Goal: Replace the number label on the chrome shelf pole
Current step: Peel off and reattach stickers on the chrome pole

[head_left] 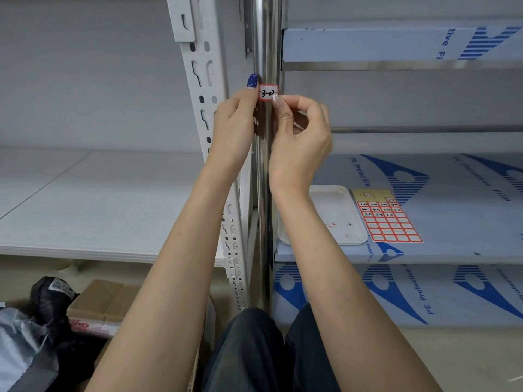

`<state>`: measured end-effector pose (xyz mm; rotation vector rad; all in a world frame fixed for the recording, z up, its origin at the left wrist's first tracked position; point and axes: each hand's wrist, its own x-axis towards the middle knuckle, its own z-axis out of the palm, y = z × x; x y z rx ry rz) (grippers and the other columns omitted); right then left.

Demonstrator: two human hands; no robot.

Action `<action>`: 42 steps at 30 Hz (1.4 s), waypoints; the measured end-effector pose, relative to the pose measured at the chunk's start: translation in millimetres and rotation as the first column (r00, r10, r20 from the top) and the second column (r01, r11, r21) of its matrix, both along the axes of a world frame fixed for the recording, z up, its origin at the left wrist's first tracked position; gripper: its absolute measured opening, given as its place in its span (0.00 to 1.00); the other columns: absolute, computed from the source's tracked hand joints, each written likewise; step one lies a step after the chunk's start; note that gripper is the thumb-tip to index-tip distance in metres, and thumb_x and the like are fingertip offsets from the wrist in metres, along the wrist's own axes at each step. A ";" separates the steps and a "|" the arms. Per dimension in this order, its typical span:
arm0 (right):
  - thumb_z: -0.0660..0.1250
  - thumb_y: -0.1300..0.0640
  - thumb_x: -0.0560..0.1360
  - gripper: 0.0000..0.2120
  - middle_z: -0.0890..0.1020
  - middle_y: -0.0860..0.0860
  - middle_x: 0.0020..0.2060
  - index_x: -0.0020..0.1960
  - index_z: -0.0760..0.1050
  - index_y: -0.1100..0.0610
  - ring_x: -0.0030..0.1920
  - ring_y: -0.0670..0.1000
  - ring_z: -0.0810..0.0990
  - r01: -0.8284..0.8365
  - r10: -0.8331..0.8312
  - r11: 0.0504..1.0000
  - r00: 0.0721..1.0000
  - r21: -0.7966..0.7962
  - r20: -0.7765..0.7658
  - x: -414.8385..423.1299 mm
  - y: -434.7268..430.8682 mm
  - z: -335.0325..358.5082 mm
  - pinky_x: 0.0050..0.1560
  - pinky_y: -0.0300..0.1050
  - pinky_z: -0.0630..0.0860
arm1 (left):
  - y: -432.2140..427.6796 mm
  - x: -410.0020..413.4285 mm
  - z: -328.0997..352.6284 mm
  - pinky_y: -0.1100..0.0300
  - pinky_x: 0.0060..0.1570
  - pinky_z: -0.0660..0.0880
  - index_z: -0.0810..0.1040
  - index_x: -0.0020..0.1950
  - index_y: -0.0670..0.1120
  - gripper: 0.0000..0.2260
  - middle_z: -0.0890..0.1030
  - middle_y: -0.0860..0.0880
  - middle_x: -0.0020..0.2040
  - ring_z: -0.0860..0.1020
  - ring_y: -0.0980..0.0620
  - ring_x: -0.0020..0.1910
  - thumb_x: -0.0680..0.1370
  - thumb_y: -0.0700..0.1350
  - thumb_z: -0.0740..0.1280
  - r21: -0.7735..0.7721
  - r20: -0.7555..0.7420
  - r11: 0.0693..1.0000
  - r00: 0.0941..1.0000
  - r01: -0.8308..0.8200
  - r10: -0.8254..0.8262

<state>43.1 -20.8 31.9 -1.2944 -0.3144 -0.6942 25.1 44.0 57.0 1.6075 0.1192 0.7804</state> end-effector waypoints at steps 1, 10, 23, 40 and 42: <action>0.70 0.61 0.74 0.03 0.78 0.49 0.41 0.45 0.79 0.61 0.39 0.43 0.78 -0.010 0.010 1.000 1.000 0.018 0.001 0.2 -1.2 0.9 0.43 0.38 0.77 | 0.4 -0.3 0.0 0.51 0.46 0.72 0.78 0.44 0.42 0.16 0.76 0.42 0.43 0.74 0.47 0.44 0.79 0.51 0.57 0.004 -0.003 1.000 1.000 0.003 -0.003; 0.71 0.59 0.73 0.02 0.77 0.45 0.41 0.44 0.80 0.58 0.39 0.32 0.75 0.058 -0.058 0.998 0.998 -0.014 0.031 7.4 -0.1 9.8 0.39 0.31 0.74 | 0.1 -0.6 0.6 0.52 0.46 0.72 0.78 0.47 0.39 0.17 0.77 0.43 0.43 0.75 0.48 0.44 0.81 0.50 0.56 0.012 -0.004 1.000 1.000 0.022 -0.022; 0.68 0.58 0.75 0.05 0.80 0.53 0.43 0.45 0.79 0.60 0.36 0.44 0.71 0.152 -0.138 0.970 0.987 -0.191 0.083 15.0 0.6 12.9 0.37 0.24 0.66 | -1.1 -1.9 0.6 0.52 0.44 0.70 0.77 0.49 0.37 0.19 0.75 0.42 0.42 0.73 0.49 0.42 0.78 0.52 0.57 0.015 0.000 1.000 1.000 0.006 -0.006; 0.71 0.57 0.73 0.05 0.79 0.53 0.45 0.46 0.80 0.59 0.43 0.27 0.73 0.025 0.000 0.987 0.988 -0.159 0.155 16.5 -12.8 7.3 0.39 0.26 0.72 | -2.5 -3.6 -0.3 0.56 0.41 0.71 0.76 0.44 0.42 0.14 0.76 0.46 0.39 0.73 0.50 0.41 0.82 0.46 0.55 0.029 0.028 0.999 0.999 0.038 -0.038; 0.71 0.56 0.73 0.05 0.78 0.51 0.45 0.45 0.80 0.58 0.42 0.27 0.73 0.029 -0.002 0.985 0.987 -0.167 0.160 17.9 -12.8 8.1 0.38 0.26 0.71 | -1.2 -3.2 -1.4 0.55 0.42 0.70 0.76 0.46 0.41 0.14 0.76 0.45 0.40 0.73 0.50 0.41 0.82 0.47 0.56 0.031 0.026 0.999 0.999 0.035 -0.035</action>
